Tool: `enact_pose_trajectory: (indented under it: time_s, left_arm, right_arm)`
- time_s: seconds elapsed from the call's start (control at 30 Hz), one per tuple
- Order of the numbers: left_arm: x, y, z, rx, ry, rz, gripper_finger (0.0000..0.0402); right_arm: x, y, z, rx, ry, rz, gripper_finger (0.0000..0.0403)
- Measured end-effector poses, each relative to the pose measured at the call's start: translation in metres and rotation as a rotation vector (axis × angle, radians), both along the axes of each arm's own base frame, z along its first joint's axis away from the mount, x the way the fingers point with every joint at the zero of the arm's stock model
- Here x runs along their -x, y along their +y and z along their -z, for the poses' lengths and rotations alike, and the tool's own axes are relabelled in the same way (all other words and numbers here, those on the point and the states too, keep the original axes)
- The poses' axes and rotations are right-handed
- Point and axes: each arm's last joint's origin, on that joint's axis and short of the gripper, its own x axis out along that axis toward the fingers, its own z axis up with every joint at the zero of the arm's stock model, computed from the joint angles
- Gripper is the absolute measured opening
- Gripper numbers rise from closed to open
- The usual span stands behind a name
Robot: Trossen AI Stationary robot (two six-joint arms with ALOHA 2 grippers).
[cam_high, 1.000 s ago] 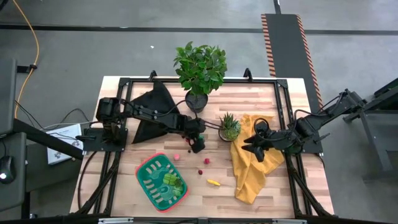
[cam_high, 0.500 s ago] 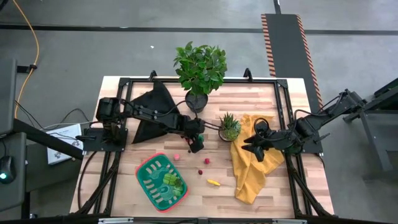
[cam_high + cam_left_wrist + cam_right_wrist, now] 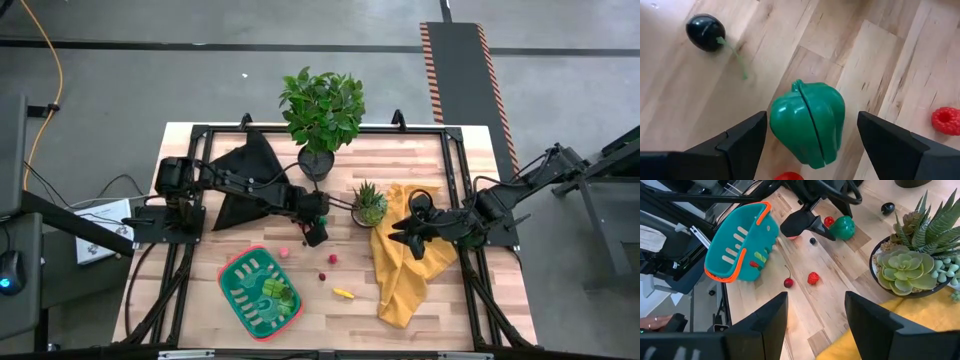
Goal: Pick and placing Produce into tupperware
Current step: Put the green bell pepper into the blue basket
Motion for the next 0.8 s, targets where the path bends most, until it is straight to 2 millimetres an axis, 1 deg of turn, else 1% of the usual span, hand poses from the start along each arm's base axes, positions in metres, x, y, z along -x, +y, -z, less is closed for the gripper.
enact_pose_trajectory:
  time_s: [0.33, 0.47, 0.8]
  left_arm:
    - [0.0, 0.0005, 0.0, -0.005, 0.0, -0.004, 0.0269]
    - [-0.0002, 0.0005, 0.0058, -0.002, 0.02, -0.005, 0.026]
    - [-0.0005, 0.0009, 0.005, -0.017, 0.017, -0.013, 0.0254]
  right_arm:
    - [0.0, -0.0001, 0.0, 0.001, -0.001, 0.002, 0.0188]
    - [0.0, -0.0001, 0.0, 0.002, -0.001, 0.002, 0.0188]
    - [0.0, -0.0001, -0.0001, -0.003, -0.001, 0.005, 0.0188]
